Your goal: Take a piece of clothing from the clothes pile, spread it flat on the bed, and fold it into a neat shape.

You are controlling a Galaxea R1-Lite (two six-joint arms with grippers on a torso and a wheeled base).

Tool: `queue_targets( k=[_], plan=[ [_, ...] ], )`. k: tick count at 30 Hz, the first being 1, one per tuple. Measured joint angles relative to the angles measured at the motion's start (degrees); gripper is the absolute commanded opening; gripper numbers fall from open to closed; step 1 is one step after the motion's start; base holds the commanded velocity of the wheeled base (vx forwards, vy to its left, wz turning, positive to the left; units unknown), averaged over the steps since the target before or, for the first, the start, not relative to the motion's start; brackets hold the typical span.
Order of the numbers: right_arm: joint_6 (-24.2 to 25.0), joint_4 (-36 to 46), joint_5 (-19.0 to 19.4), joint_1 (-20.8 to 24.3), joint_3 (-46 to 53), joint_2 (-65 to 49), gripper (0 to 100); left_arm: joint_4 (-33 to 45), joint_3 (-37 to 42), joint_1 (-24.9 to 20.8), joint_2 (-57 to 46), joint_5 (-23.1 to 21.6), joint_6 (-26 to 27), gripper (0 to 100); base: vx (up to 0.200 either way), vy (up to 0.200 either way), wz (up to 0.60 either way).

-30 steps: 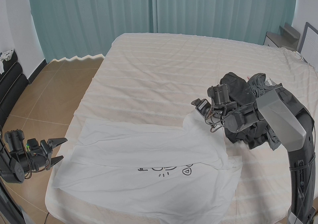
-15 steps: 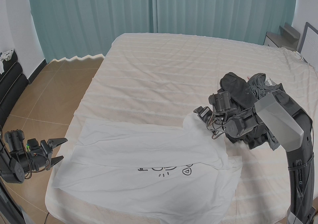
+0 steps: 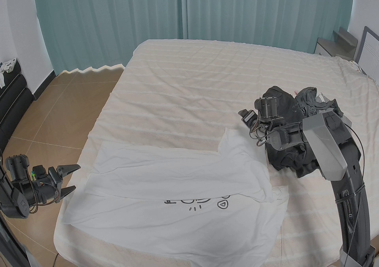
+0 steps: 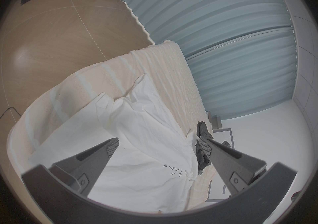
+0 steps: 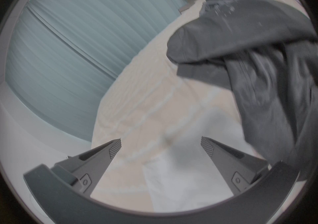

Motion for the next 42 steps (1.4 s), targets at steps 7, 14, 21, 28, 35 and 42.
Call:
queue_targets(
  k=[7, 14, 21, 28, 35, 42],
  plan=[
    [-0.6, -0.1, -0.5, -0.9, -6.0, 0.3, 100, 0.0, 0.0, 0.0, 0.0, 0.0, 0.0, 100, 0.000, 0.000, 0.00],
    [-0.5, 0.3, -0.4, -0.9, -1.5, -2.6, 100, -0.1, 0.0, -0.1, 0.0, 0.3, 0.2, 100, 0.000, 0.000, 0.00],
    [-0.5, -1.8, 0.5, -0.6, 15.0, -9.5, 100, -1.4, -1.3, -3.1, -0.1, 8.4, 0.4, 100, 0.000, 0.000, 0.00],
    [-0.6, -8.2, 1.6, -0.6, 32.6, -18.1, 100, 2.0, -9.2, -9.0, 0.5, 23.3, 1.0, 100, 0.000, 0.000, 0.00],
    [-1.8, -18.1, 2.5, 0.4, 47.3, -25.7, 100, 19.8, -26.8, -12.5, 2.9, 28.8, 3.1, 100, 0.000, 0.000, 0.00],
    [-6.0, -34.4, 2.9, 2.2, 63.9, -30.4, 100, 29.7, -43.0, -16.0, 10.9, 33.9, 7.8, 100, 0.000, 0.000, 0.00]
  ],
)
